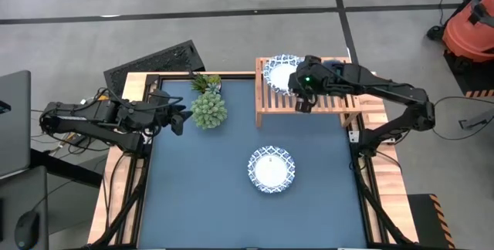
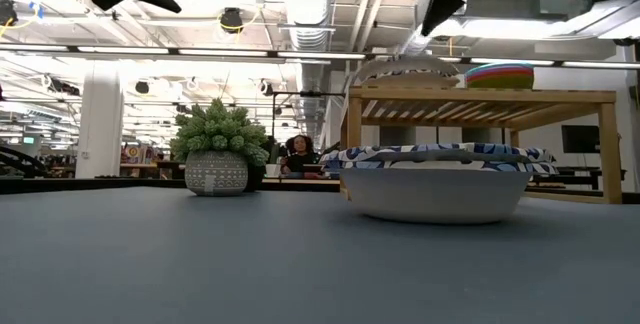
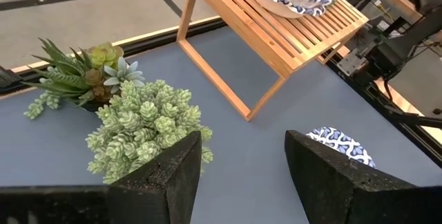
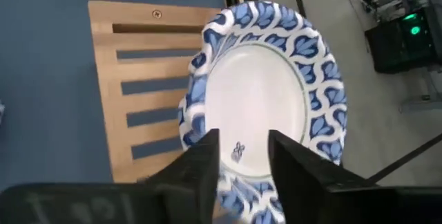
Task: Place and stack bowls onto a shelf
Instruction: Stack the blue bowl on top of the blue bowl on the shelf
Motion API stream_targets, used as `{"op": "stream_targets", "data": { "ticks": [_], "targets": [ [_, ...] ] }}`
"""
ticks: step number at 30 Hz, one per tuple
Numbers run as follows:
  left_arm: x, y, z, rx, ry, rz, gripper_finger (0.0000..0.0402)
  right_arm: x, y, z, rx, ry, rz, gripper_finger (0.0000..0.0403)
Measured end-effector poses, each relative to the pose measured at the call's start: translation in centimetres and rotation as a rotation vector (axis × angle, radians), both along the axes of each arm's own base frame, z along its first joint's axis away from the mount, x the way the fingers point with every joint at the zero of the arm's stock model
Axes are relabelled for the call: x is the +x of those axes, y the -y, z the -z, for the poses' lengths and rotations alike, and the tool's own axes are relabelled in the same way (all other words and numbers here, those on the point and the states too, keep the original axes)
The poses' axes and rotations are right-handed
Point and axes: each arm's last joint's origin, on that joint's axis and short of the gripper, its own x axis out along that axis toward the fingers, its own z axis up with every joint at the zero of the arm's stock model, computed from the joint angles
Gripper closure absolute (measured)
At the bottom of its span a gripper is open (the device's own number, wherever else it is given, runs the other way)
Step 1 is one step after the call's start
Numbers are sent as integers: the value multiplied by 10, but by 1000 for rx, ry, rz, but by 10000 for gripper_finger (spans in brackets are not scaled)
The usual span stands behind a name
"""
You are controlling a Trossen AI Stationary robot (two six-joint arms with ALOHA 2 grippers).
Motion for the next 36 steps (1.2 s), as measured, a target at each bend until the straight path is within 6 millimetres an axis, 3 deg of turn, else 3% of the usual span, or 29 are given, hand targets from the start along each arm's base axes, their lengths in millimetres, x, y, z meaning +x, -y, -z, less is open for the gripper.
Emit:
{"op": "stream_targets", "data": {
  "ticks": [5,10,14,18,27,36],
  "targets": [
    [0,0,0,5,-3,1,205,-7,-2,-11,28,30,44,203],
    [0,0,0,10,-7,8,205,-5,-11,-18,85,126,18,200],
    [0,1,0,-1,-13,38,205,-3,-30,-14,282,127,-86,210],
    [0,1,2,-13,-31,59,205,2,-62,-5,458,53,-184,214],
    [-1,1,3,4,-46,58,205,21,-141,44,499,-58,-426,214],
    [-1,1,3,5,-47,57,205,33,-187,108,520,-143,-497,214]
  ]
}}
